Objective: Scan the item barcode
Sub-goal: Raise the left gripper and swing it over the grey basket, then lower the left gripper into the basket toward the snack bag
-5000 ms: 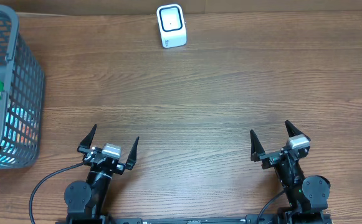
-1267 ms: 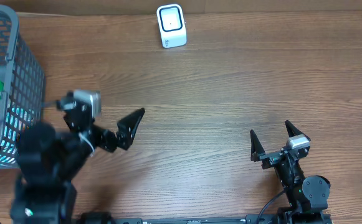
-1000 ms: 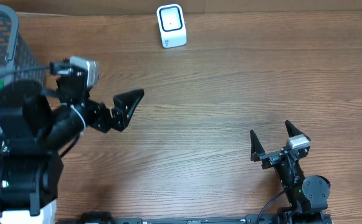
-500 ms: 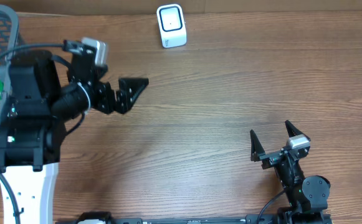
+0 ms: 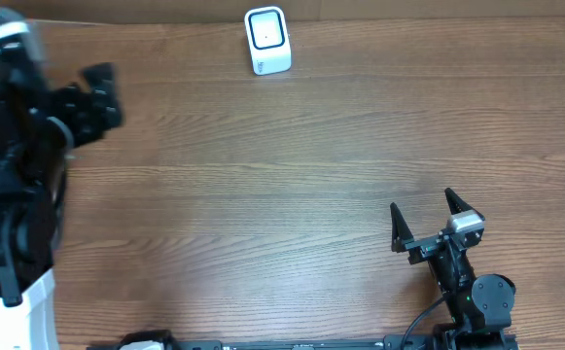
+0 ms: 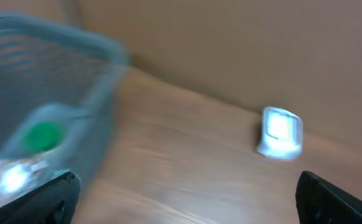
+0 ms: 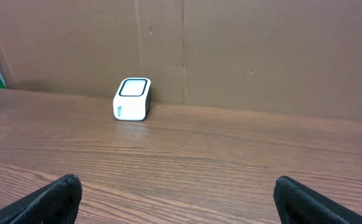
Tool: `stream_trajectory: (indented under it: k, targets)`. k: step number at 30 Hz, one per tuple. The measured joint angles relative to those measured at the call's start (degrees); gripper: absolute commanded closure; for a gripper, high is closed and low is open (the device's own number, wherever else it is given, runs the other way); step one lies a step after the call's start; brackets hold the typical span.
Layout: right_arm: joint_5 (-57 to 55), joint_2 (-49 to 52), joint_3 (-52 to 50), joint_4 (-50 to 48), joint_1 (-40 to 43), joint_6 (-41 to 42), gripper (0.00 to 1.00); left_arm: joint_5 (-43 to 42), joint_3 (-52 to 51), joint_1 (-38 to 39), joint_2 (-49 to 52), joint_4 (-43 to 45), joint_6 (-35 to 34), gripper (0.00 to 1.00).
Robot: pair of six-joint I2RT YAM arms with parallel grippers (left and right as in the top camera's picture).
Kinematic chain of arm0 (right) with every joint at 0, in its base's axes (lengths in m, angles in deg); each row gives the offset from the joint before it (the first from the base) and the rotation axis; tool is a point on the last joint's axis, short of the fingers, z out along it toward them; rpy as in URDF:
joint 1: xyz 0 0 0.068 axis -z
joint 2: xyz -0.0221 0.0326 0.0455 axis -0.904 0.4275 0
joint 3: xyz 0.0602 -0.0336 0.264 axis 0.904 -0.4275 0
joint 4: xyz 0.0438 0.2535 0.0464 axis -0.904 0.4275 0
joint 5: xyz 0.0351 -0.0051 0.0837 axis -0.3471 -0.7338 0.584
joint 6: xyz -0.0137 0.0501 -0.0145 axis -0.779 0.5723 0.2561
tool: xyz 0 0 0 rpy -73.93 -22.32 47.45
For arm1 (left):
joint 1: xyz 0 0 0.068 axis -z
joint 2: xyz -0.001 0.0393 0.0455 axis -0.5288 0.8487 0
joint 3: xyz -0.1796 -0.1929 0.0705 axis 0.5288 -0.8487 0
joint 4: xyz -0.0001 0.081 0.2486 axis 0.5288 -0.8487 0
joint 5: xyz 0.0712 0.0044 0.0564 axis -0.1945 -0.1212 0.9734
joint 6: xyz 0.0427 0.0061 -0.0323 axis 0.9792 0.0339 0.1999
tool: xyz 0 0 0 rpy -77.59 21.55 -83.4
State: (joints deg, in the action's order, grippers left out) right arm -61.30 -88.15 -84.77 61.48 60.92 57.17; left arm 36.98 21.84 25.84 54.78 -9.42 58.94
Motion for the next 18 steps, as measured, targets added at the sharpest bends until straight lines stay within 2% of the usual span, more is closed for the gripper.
stream_trajectory:
  k: [4,9,18]
  targets:
    - [0.0,0.0,0.0,0.0,0.0,0.0,0.0,3.0,0.1,-8.5,0.3,-0.6,-2.9,0.06]
    - [0.0,0.0,0.0,0.0,0.0,0.0,0.0,0.9,0.1,-17.7,2.1,-0.6,-4.4,0.07]
    - [0.0,0.0,0.0,0.0,0.0,0.0,0.0,-1.4,0.1,-23.8,8.2,-0.6,-6.4,0.03]
